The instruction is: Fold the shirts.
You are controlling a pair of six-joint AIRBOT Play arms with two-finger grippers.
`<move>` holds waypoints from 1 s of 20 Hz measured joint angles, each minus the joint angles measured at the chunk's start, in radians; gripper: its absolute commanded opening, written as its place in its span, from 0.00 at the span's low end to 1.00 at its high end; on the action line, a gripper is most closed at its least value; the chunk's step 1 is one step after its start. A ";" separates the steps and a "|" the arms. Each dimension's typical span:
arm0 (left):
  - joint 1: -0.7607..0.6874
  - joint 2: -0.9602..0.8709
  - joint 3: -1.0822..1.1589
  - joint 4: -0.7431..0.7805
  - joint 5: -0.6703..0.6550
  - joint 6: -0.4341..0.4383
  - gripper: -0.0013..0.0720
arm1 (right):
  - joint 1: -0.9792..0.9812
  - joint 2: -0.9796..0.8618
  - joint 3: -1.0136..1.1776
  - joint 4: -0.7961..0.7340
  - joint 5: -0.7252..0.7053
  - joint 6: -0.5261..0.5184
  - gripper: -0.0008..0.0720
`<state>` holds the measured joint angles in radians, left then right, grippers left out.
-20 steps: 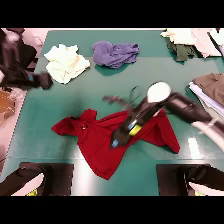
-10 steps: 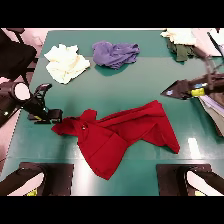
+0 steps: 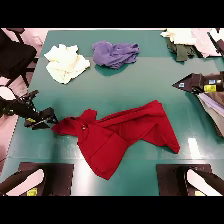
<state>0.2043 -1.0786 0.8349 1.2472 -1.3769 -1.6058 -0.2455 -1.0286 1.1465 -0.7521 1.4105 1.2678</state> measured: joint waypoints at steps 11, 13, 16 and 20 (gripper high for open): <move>-0.008 -0.131 -0.003 -0.108 0.170 0.300 0.79 | 0.125 -0.029 0.000 0.001 -0.050 0.011 0.54; -0.046 -0.146 -0.003 -0.108 0.166 0.322 0.75 | 0.130 -0.029 0.000 0.001 -0.056 0.016 0.54; -0.108 -0.157 -0.003 -0.066 0.162 0.337 0.42 | 0.134 -0.029 0.000 0.000 -0.062 0.023 0.54; -0.143 -0.161 -0.003 -0.015 0.161 0.338 0.05 | 0.101 -0.032 0.000 -0.011 -0.075 0.025 0.54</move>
<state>0.0616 -1.2396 0.8322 1.2324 -1.2156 -1.2675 -0.1444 -1.0603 1.1465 -0.7628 1.3357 1.2926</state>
